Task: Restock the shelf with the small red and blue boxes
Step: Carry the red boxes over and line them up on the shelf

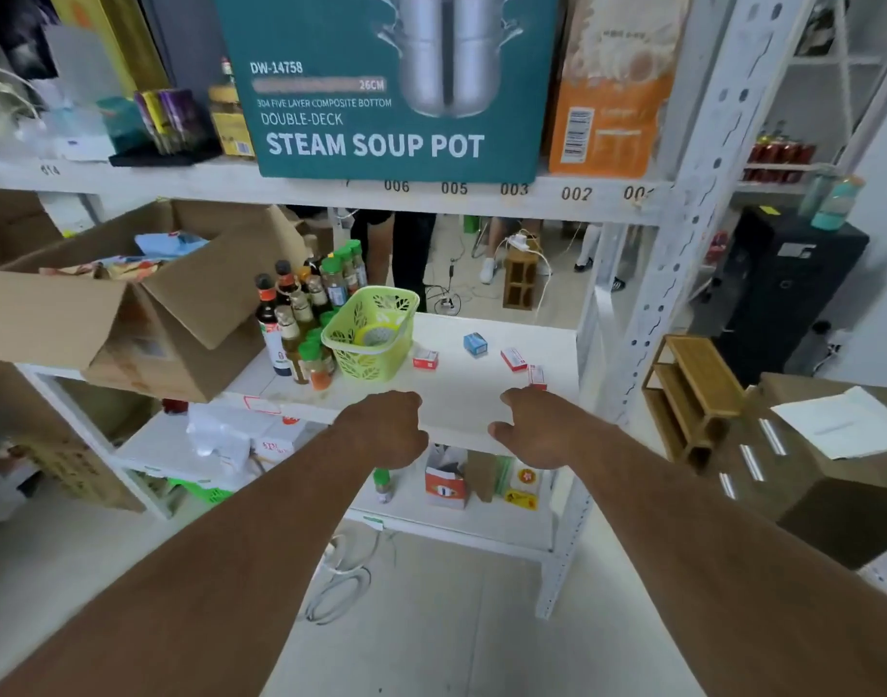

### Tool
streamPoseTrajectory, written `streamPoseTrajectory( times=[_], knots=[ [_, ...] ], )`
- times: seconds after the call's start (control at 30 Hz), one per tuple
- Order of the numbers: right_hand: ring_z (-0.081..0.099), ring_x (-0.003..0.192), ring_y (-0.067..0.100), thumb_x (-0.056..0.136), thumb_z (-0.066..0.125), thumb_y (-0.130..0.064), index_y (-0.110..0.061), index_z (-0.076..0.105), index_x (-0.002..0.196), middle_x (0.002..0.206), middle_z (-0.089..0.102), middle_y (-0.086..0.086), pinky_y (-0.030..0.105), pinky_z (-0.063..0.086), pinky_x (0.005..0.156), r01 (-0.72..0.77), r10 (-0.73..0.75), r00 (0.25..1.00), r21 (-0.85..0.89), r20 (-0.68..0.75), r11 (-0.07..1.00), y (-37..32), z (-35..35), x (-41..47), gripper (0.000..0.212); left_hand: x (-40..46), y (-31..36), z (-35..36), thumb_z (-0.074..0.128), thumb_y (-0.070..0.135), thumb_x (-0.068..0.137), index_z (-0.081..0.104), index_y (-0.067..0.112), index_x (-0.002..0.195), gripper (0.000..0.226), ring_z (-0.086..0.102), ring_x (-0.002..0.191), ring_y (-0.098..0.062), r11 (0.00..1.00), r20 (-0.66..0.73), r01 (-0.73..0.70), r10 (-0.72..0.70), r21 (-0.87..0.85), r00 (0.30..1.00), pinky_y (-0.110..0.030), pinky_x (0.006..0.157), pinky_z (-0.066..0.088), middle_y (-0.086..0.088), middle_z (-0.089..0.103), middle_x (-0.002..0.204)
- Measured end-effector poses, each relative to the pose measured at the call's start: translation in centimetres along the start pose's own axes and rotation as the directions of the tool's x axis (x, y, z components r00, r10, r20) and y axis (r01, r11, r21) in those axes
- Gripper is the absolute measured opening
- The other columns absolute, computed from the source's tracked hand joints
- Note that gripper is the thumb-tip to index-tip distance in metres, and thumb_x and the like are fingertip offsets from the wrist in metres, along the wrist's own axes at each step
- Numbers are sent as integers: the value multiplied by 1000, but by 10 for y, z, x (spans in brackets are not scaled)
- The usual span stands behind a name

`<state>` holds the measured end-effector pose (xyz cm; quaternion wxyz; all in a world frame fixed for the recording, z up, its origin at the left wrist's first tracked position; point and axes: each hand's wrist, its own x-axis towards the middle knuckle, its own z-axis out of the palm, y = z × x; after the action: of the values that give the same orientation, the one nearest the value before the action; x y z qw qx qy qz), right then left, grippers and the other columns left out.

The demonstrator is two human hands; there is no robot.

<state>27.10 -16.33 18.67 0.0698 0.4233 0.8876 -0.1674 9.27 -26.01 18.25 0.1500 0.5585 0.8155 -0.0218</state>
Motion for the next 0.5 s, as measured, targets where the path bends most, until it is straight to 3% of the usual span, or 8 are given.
streamPoseTrajectory(
  times=[0.33,0.5],
  knots=[
    [56,123,27,102,44,-44,-11,48,141,140,56,9,40,47,105,-71,70,997,44,41,996,55,15,71,52,84,17,16,48,35,95,38,17,146,54,38,138,-25,999,59,-18,19,-28,998,-34,109,33,-3,41,151],
    [52,129,28,102,43,-45,-8,44,145,145,51,12,40,43,108,-113,111,993,45,50,993,68,20,102,57,125,14,23,46,37,96,28,20,152,61,32,143,-24,999,104,-50,50,-5,993,-35,113,28,-2,33,156]
  ],
)
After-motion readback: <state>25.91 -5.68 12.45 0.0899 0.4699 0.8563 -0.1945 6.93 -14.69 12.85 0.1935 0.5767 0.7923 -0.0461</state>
